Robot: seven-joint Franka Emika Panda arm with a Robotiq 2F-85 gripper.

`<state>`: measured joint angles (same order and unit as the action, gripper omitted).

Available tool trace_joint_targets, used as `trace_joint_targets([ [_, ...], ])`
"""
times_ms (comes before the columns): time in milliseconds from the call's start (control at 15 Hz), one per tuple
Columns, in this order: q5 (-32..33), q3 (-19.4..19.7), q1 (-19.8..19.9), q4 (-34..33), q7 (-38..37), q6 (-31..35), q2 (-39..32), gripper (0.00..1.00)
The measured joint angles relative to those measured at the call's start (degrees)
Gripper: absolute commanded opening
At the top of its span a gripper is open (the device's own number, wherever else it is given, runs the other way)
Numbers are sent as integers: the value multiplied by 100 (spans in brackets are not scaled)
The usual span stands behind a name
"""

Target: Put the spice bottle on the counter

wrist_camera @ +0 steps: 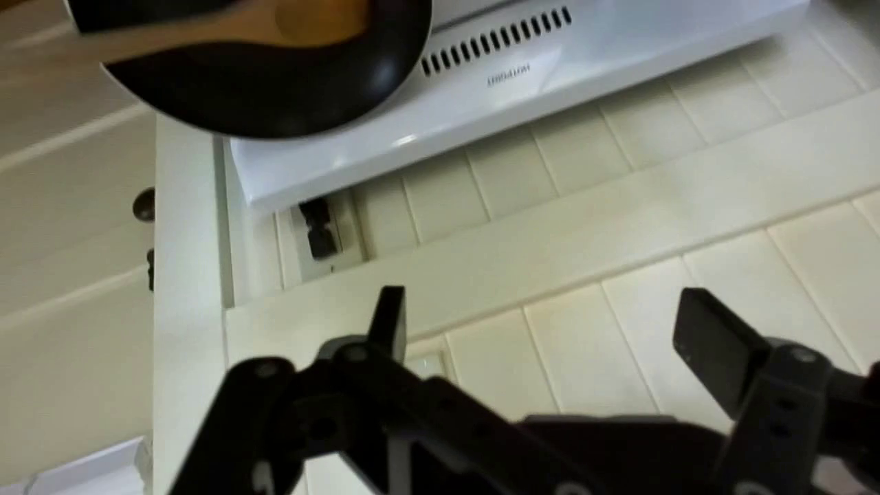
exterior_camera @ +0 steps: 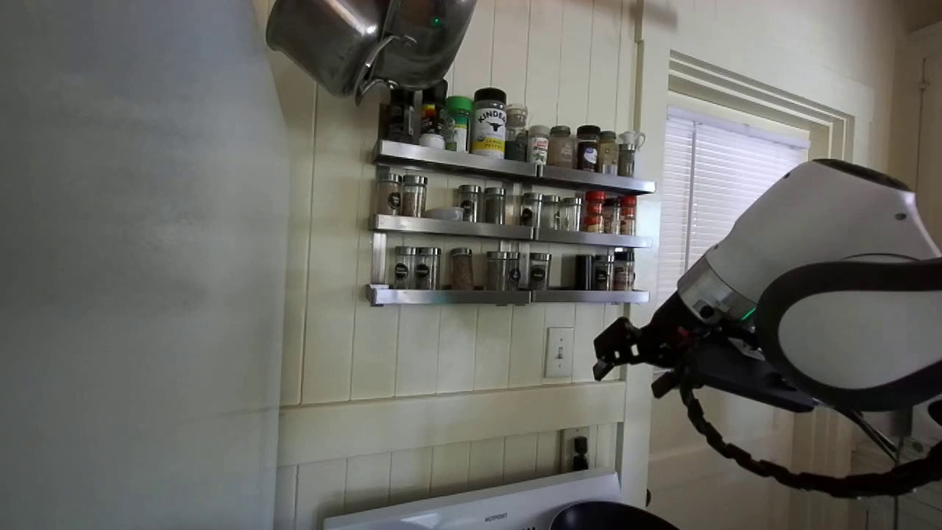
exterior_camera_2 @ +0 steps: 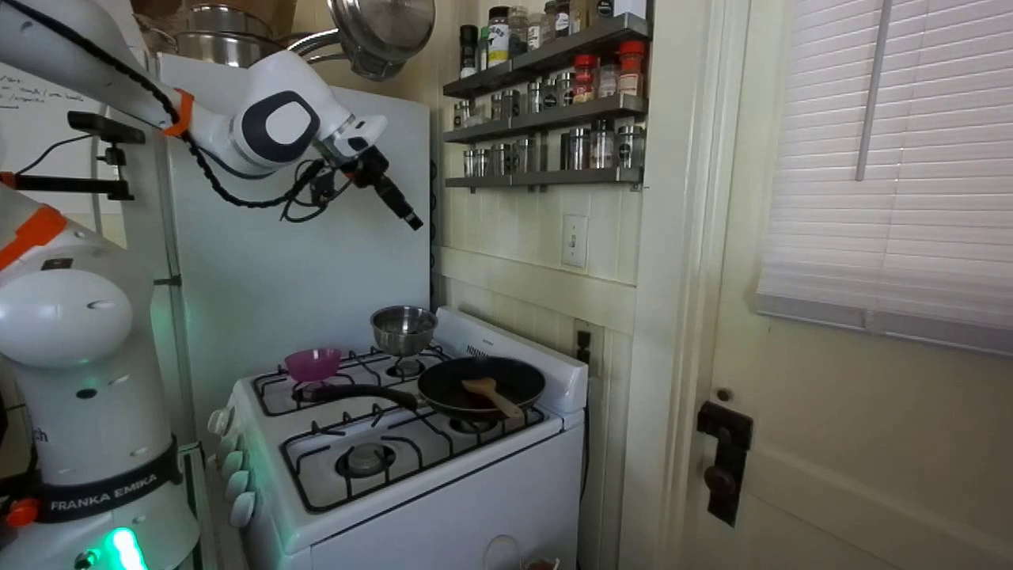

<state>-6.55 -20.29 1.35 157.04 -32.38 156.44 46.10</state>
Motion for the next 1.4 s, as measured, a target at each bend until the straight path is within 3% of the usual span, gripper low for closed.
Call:
trace_joint_targets([
  [133,52,9,145,-12,18,229,135,100],
  [1267,52,4,140,-16,29,238,100,100],
  [1400,119,27,226,-52,240,486,97,100],
])
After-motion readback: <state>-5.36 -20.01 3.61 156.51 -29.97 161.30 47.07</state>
